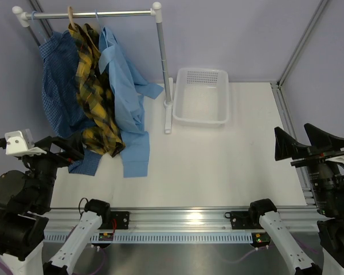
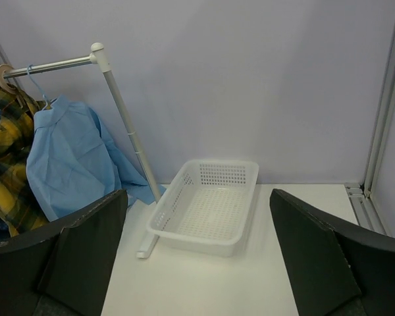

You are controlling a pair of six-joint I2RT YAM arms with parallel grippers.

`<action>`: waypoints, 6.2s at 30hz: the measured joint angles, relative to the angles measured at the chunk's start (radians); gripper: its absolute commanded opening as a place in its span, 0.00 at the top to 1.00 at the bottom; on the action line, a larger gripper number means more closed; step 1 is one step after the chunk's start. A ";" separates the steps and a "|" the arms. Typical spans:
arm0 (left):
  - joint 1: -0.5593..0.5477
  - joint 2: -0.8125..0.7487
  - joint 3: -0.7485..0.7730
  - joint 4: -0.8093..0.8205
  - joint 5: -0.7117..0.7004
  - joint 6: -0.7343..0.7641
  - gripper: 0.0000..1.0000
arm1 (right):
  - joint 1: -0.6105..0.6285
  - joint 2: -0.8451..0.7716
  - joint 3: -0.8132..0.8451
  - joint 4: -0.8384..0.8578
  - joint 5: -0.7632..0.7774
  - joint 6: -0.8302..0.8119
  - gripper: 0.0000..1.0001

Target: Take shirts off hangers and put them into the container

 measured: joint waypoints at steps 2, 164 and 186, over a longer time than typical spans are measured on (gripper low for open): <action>0.000 0.007 0.001 -0.001 0.000 -0.014 0.01 | 0.003 -0.002 -0.013 -0.001 -0.015 0.016 0.01; -0.687 0.964 0.359 0.114 0.711 0.133 0.64 | 0.057 0.520 0.003 0.144 -0.491 0.148 1.00; -0.687 0.689 0.055 0.153 0.511 0.034 0.37 | 0.061 0.449 -0.047 0.085 -0.115 0.027 1.00</action>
